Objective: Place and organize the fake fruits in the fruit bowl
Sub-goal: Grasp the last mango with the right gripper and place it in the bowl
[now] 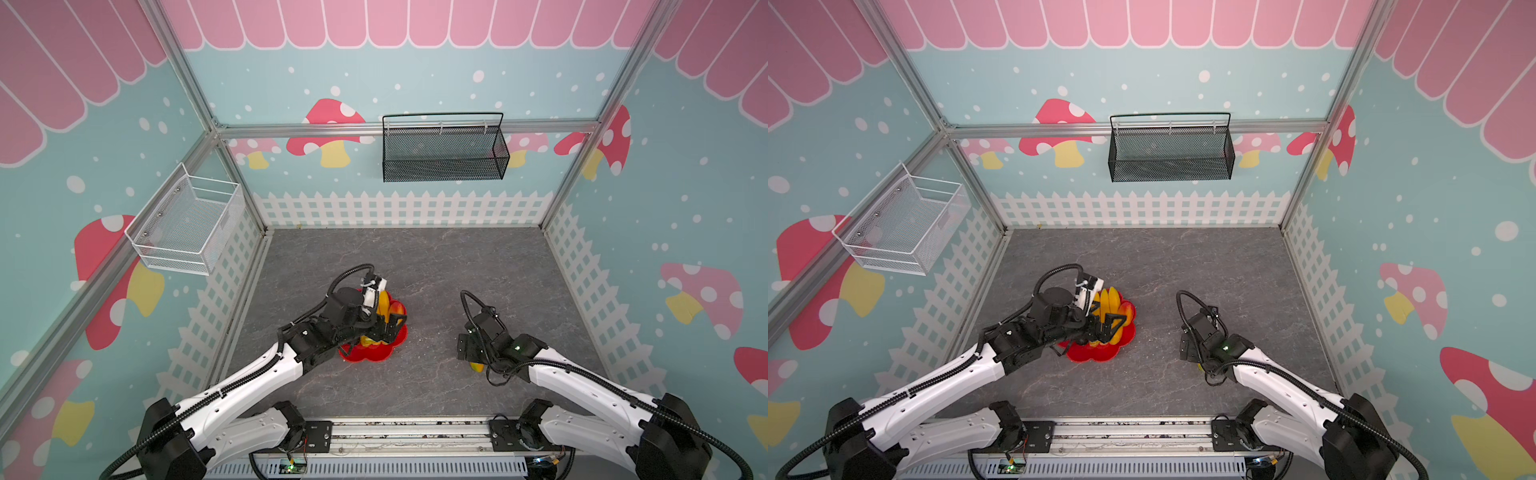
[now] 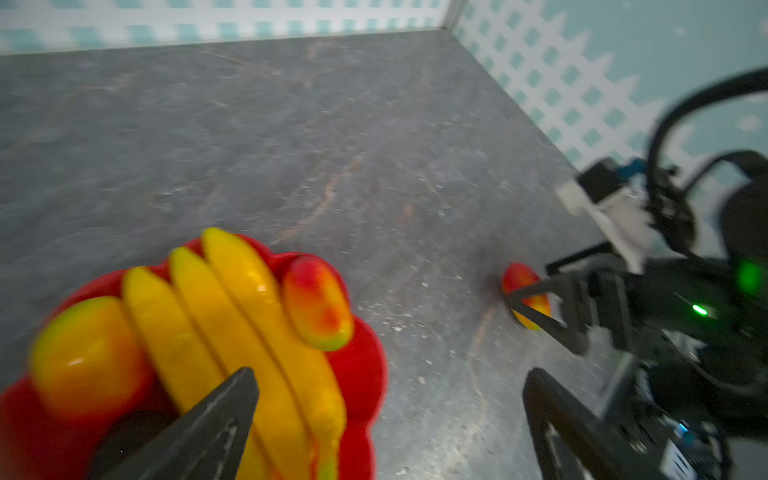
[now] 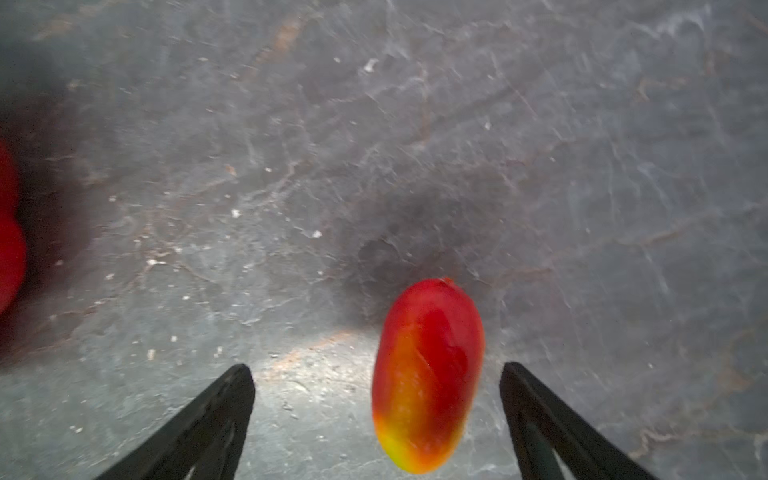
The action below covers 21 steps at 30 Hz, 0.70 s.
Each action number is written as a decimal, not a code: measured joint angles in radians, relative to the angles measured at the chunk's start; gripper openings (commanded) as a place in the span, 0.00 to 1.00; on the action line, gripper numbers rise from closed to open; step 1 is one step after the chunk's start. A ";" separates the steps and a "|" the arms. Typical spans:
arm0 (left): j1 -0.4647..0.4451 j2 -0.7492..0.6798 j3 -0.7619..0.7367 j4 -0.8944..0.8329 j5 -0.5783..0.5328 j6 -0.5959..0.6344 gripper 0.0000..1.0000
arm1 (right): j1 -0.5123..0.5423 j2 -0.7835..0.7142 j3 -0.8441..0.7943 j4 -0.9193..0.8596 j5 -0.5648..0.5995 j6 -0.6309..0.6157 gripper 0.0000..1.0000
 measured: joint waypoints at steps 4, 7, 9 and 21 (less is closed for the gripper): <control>-0.087 0.045 -0.005 0.027 0.074 0.022 1.00 | 0.000 -0.026 -0.046 -0.028 0.011 0.055 0.92; -0.119 0.090 -0.005 0.043 0.092 0.037 1.00 | -0.001 -0.032 -0.079 -0.023 0.009 0.071 0.87; -0.127 0.111 -0.005 0.047 0.094 0.042 1.00 | -0.005 -0.025 -0.090 -0.011 0.004 0.070 0.80; -0.131 0.033 -0.008 0.055 -0.024 0.045 1.00 | -0.060 0.048 -0.073 0.108 -0.032 -0.077 0.50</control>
